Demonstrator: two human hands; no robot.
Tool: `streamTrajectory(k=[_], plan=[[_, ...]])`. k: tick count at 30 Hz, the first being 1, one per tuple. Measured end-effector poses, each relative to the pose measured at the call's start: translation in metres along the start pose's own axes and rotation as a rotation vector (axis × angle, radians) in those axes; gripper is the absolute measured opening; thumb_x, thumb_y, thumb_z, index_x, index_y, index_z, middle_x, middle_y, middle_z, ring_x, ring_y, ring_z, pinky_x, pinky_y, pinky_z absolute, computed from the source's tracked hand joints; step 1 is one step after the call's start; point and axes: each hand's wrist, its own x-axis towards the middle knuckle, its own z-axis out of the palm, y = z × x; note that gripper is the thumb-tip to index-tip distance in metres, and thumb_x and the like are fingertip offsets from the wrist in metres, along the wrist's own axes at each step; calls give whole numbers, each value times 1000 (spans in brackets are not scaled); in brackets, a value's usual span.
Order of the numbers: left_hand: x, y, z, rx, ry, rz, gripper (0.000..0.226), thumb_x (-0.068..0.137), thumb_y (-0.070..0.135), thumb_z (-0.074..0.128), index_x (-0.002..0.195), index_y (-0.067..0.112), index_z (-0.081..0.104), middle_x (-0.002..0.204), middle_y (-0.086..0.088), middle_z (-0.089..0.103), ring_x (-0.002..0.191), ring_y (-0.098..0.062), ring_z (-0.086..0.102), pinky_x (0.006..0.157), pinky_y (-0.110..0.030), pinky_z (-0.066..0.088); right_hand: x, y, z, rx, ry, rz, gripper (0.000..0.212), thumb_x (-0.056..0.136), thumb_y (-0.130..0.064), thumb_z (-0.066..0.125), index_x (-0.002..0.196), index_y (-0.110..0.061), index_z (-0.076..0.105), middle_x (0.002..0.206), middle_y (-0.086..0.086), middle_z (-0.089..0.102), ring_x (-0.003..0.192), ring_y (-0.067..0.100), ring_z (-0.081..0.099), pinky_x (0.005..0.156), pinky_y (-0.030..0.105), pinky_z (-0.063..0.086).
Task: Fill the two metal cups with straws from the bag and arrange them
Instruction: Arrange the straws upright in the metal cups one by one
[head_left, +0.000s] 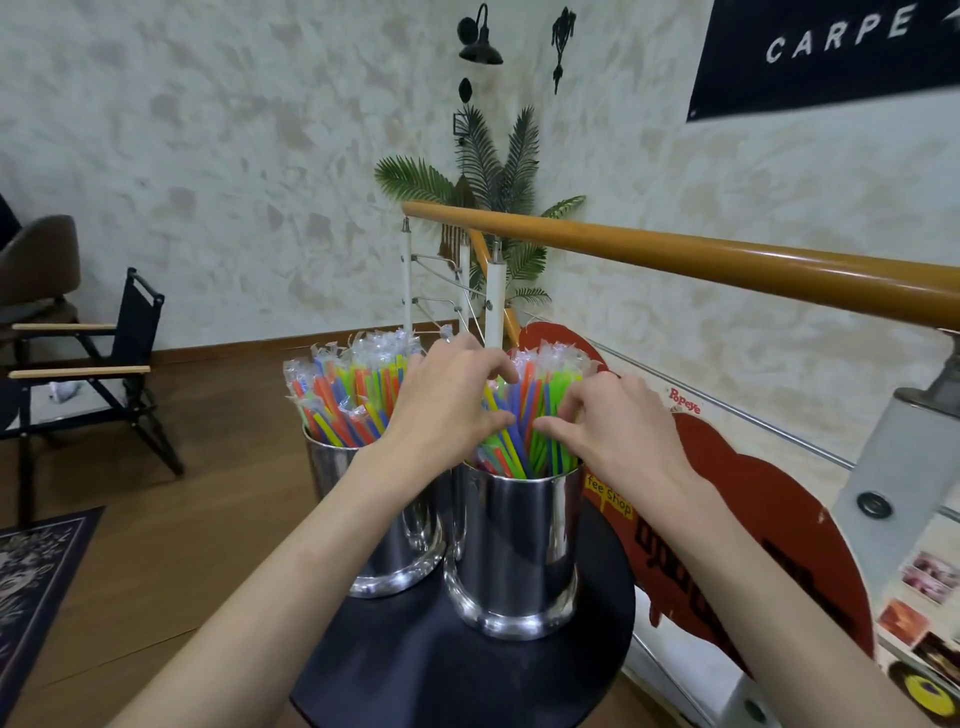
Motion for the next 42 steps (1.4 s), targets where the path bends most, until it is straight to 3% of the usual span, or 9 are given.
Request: streamTrajectory(k=[6, 11, 16, 21, 25, 31, 35, 42], plan=[[-2, 0, -3, -68, -85, -20, 32, 81, 33, 83, 108, 33, 65, 99, 18, 50, 93, -6, 47, 97, -41, 43, -7, -11, -1, -175, 41, 19, 40, 93, -59, 62, 99, -20, 66, 99, 5, 64, 98, 30, 64, 70, 34, 39], [-1, -1, -3, -75, -100, -12, 32, 83, 31, 81, 111, 31, 65, 100, 19, 52, 93, -5, 46, 99, -40, 43, -9, -14, 0, -169, 59, 14, 23, 99, -43, 57, 97, -20, 64, 88, -1, 52, 95, 27, 62, 69, 32, 37], [0, -3, -1, -80, -99, -8, 32, 84, 32, 80, 112, 32, 65, 93, 22, 50, 90, -4, 46, 94, -38, 42, -6, -10, 5, -49, 43, 38, 15, 94, -41, 64, 90, -27, 64, 90, -3, 65, 89, 22, 63, 65, 30, 38], [1, -4, 1, -100, -116, -8, 31, 84, 32, 80, 110, 33, 64, 89, 22, 50, 89, -6, 48, 94, -40, 43, -8, -12, 1, -113, 20, 38, 33, 93, -55, 64, 96, -22, 64, 90, -1, 59, 89, 24, 63, 66, 31, 39], [1, -6, 1, -86, -136, -7, 32, 85, 32, 79, 113, 32, 63, 96, 20, 54, 92, -7, 48, 96, -41, 42, -10, -20, 1, -228, 23, 14, 41, 94, -62, 57, 92, -22, 51, 88, -1, 51, 95, 26, 64, 66, 32, 36], [2, -11, 2, -93, -179, -8, 35, 82, 29, 82, 109, 34, 61, 99, 19, 56, 99, -11, 55, 96, -41, 44, -5, -25, 4, -207, 40, 19, 31, 98, -49, 61, 88, -22, 47, 86, 0, 49, 93, 26, 64, 67, 34, 39], [3, -12, 1, -142, -193, -11, 37, 81, 24, 84, 113, 29, 65, 96, 15, 58, 85, -8, 60, 79, -28, 47, -3, -28, 6, -186, 52, 40, 29, 99, -43, 61, 88, -20, 46, 88, 1, 49, 93, 27, 64, 67, 34, 40], [2, -15, 1, -212, -194, -13, 38, 80, 21, 85, 112, 25, 67, 100, 7, 66, 88, -10, 64, 82, -30, 54, 0, -25, 6, -84, 23, 103, 26, 93, -39, 65, 85, -18, 53, 80, -1, 52, 77, 22, 54, 62, 32, 38]])
